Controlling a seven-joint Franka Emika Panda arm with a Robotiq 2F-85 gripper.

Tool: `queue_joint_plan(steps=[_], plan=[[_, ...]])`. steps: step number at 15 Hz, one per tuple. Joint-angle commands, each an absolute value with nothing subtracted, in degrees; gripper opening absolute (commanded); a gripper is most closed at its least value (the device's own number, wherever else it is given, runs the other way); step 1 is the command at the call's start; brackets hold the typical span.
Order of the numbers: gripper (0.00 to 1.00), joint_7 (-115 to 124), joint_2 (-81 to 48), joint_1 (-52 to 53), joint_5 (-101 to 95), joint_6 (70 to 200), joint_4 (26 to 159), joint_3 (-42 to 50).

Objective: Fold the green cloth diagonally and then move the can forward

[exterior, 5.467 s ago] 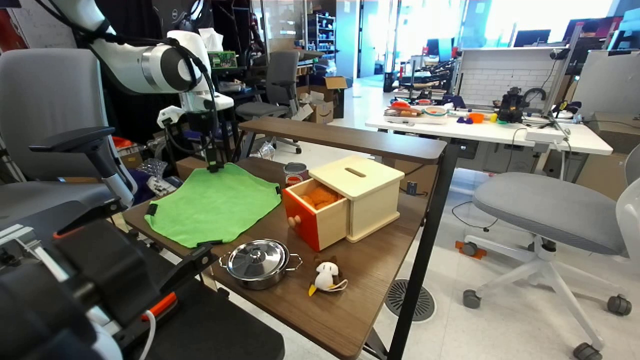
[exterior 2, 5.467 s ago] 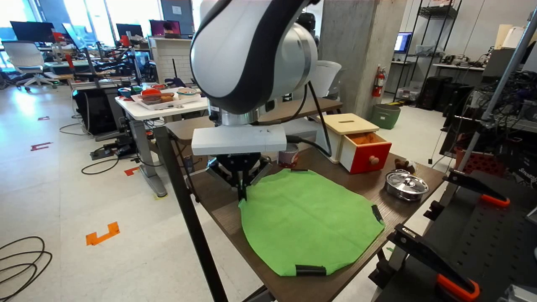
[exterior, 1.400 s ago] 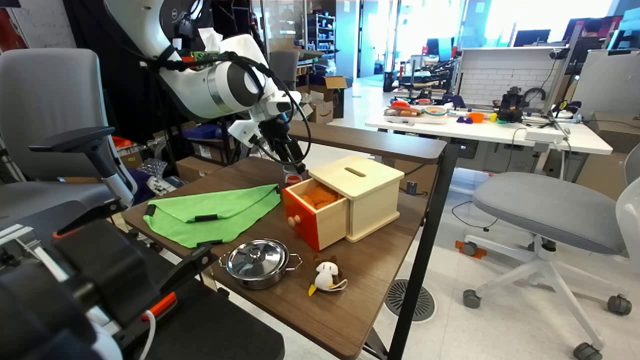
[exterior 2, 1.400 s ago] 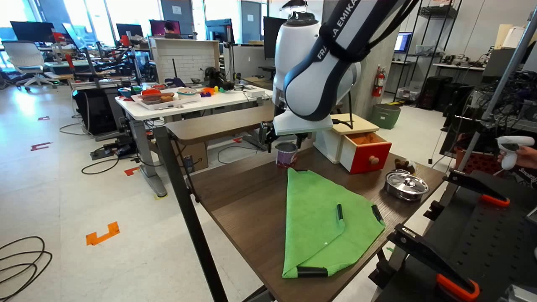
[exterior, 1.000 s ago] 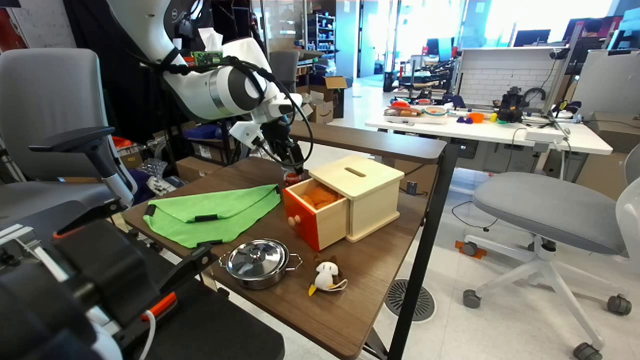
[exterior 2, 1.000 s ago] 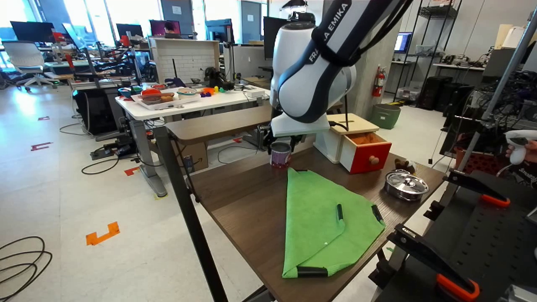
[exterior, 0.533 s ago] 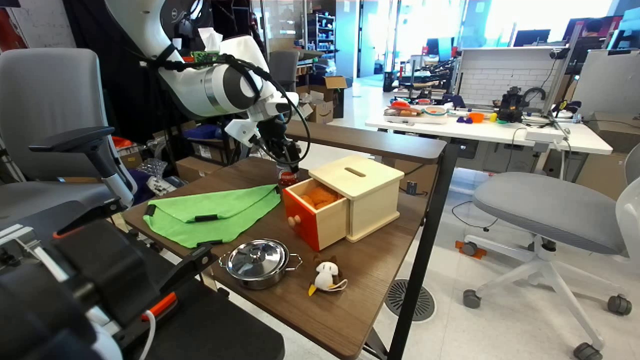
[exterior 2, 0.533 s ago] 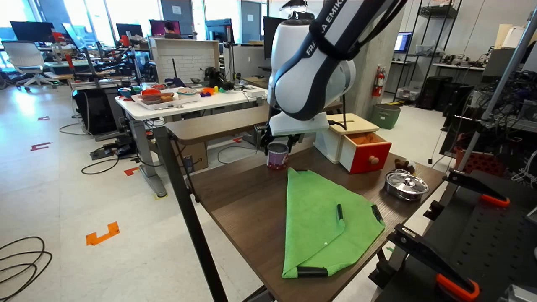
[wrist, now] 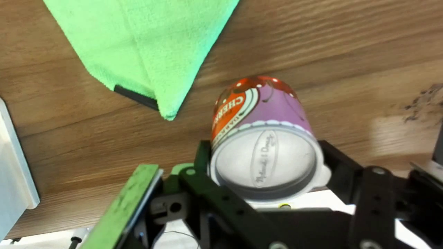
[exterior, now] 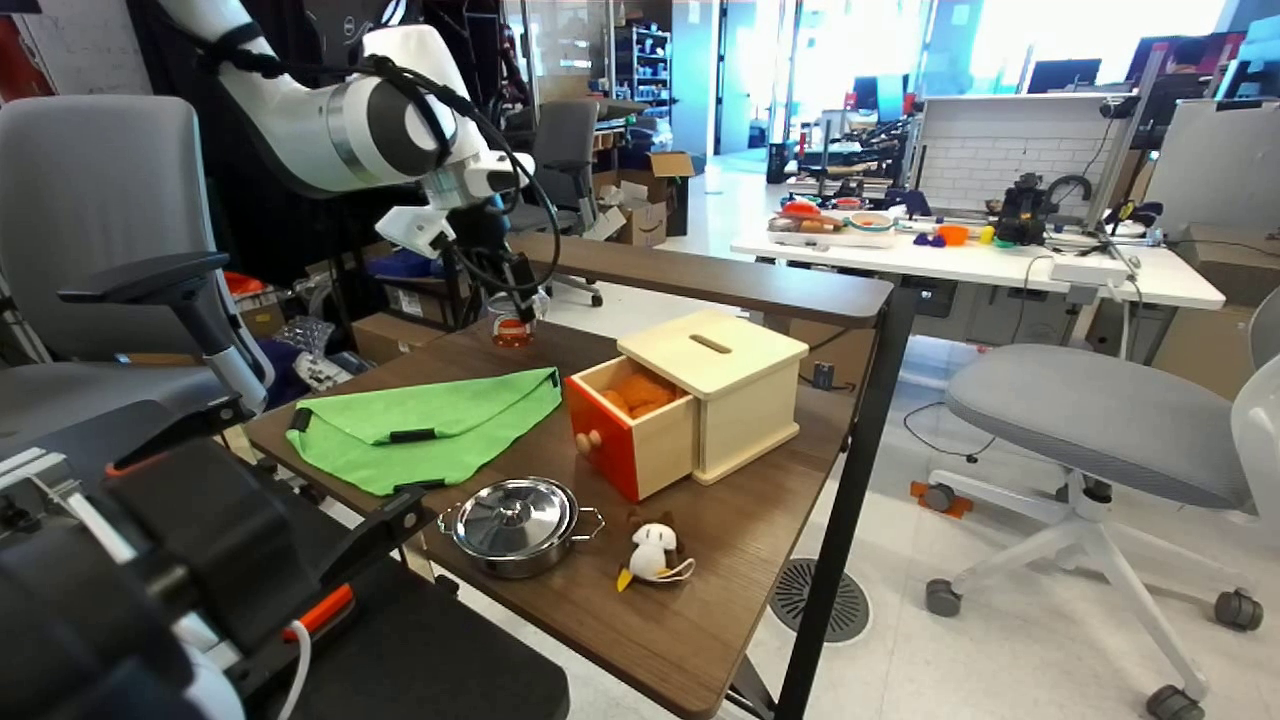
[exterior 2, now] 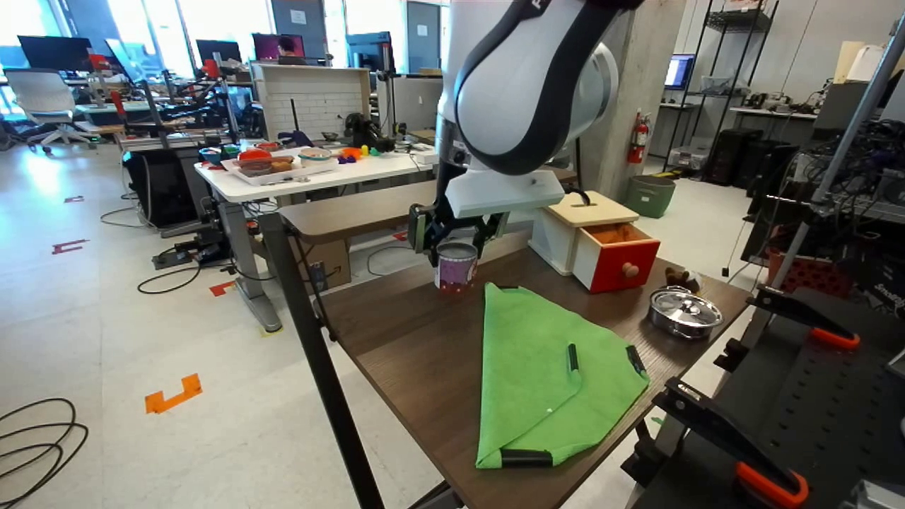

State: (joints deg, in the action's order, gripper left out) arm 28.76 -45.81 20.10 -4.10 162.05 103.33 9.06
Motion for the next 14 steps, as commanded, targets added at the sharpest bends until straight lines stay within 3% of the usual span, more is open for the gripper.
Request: queue_joint_plan(steps=[1,14], plan=[[0.49,27.0,-40.5,24.0,-4.9,164.4,111.3,8.8],[0.49,26.1,-45.4,30.1,-4.8,162.9,109.7,6.8]])
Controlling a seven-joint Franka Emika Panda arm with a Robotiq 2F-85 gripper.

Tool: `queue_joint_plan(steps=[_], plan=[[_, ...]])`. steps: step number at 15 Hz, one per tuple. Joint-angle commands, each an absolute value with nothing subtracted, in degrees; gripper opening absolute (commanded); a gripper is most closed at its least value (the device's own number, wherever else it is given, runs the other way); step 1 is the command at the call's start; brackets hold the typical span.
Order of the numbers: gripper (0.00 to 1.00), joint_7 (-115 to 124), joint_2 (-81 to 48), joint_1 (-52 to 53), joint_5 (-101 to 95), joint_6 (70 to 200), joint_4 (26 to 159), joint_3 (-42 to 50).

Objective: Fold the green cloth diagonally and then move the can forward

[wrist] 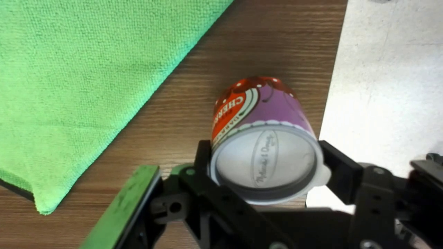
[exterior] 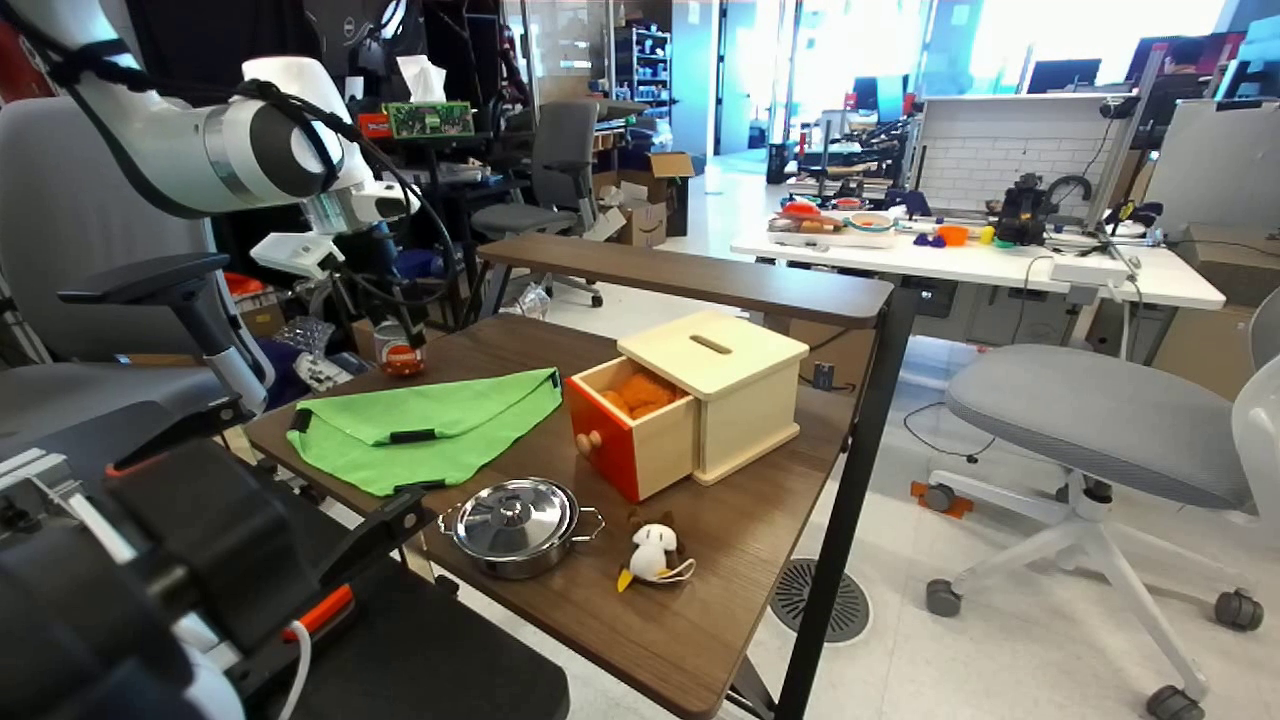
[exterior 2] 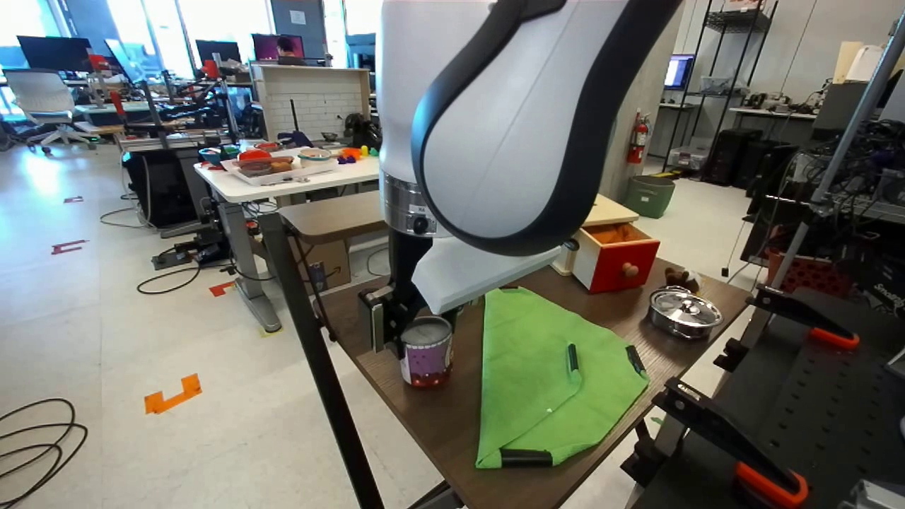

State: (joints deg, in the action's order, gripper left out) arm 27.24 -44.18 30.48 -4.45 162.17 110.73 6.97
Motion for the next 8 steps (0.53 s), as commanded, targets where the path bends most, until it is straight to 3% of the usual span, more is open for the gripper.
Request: queue_joint_plan(steps=[1,3,4,6,8], plan=[[0.49,26.0,-45.7,30.1,-4.8,162.9,109.7,6.9],[0.49,25.8,-45.7,29.8,-4.7,162.6,109.7,6.8],[0.94,25.5,-45.5,29.4,-4.5,162.4,109.7,6.5],[1.00,25.7,-45.1,29.5,-4.5,162.5,110.1,6.9],[1.00,25.8,-44.0,29.5,-4.6,162.4,111.2,7.3]])
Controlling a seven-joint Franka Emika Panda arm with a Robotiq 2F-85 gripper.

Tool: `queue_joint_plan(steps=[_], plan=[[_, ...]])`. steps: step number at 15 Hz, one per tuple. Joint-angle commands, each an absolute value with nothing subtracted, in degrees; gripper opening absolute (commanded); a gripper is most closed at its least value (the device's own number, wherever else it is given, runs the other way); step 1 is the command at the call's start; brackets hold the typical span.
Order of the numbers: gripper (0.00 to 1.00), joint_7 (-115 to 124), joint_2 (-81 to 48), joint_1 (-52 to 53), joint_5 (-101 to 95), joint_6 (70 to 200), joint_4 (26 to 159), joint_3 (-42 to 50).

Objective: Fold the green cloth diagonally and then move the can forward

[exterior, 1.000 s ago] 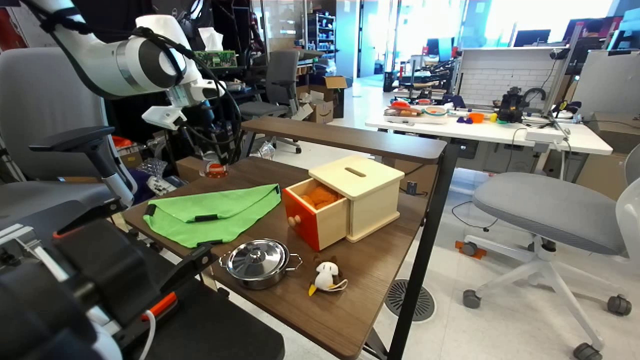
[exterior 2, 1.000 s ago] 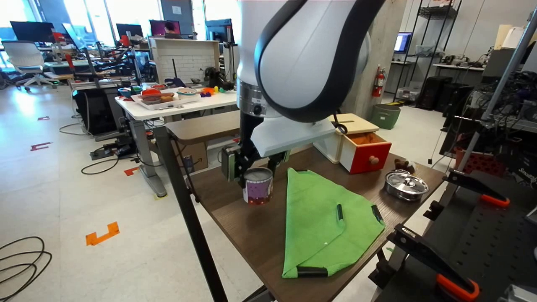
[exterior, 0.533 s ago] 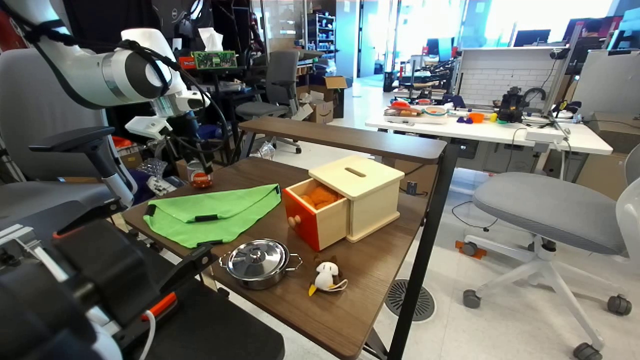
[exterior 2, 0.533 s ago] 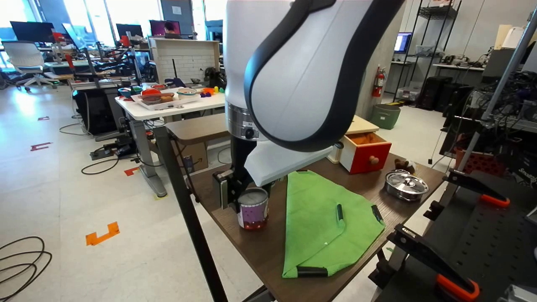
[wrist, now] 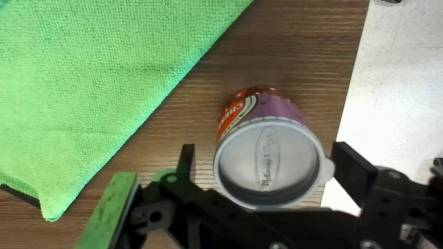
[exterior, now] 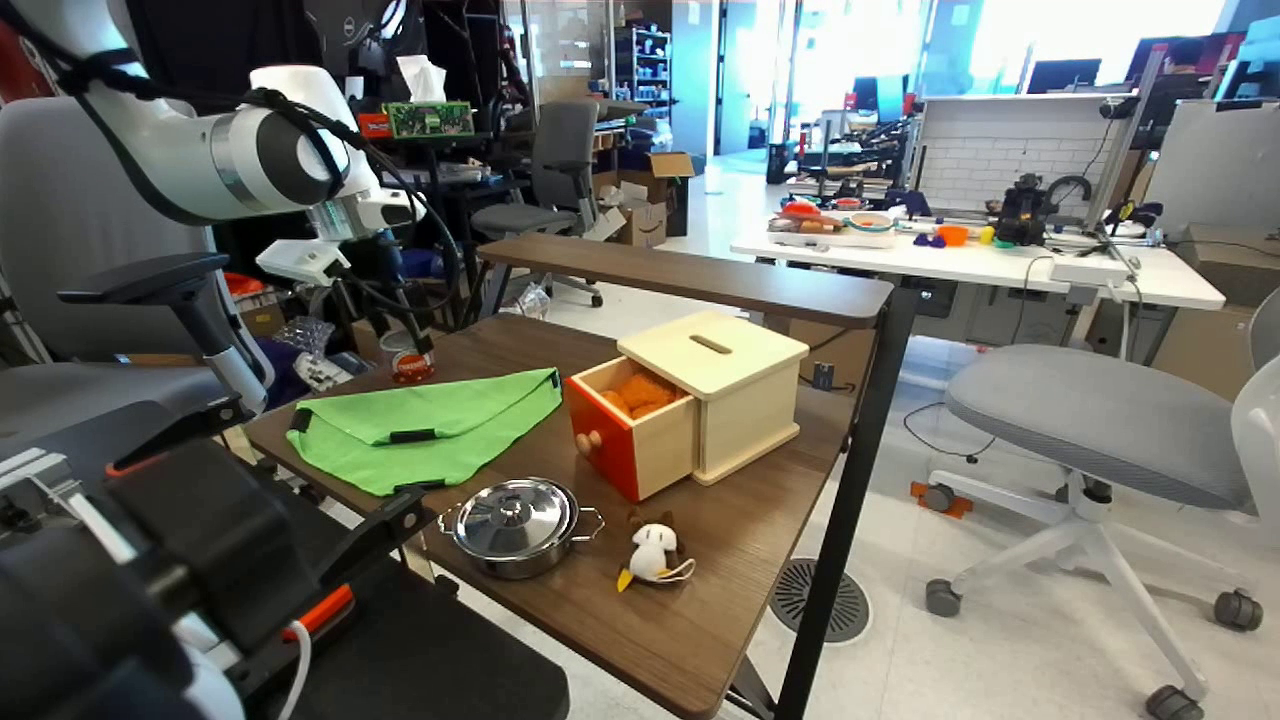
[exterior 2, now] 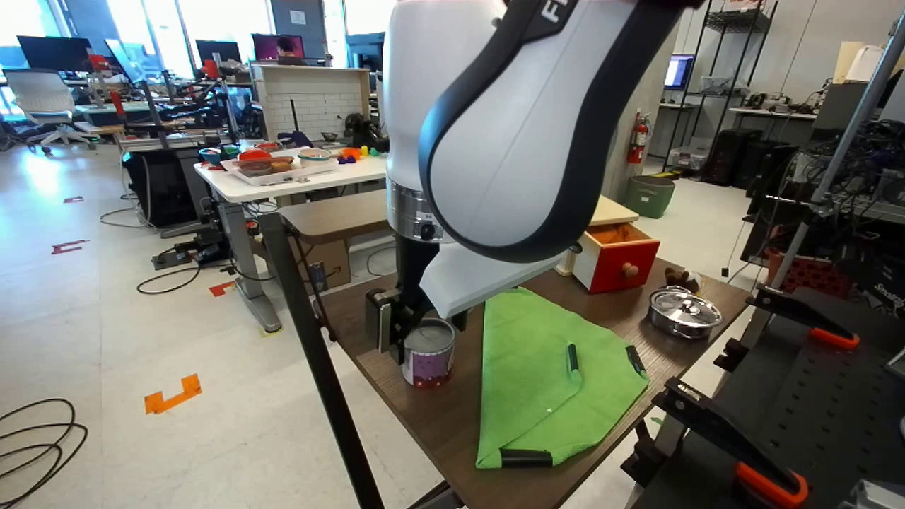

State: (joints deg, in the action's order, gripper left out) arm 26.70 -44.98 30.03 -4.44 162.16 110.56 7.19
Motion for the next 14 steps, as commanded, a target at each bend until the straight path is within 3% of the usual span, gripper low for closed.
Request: queue_joint_plan(steps=[1,5,8,9,14], plan=[[1.00,25.9,-43.3,29.5,-4.6,163.0,111.8,7.5],[1.00,26.0,-36.6,29.3,-4.2,163.9,117.3,7.2],[1.00,20.7,-30.3,25.5,-3.6,161.7,122.6,2.1],[1.00,25.1,-36.1,28.4,-4.8,162.0,116.7,5.6],[1.00,22.5,-31.3,26.1,-4.8,161.9,121.7,2.8]])
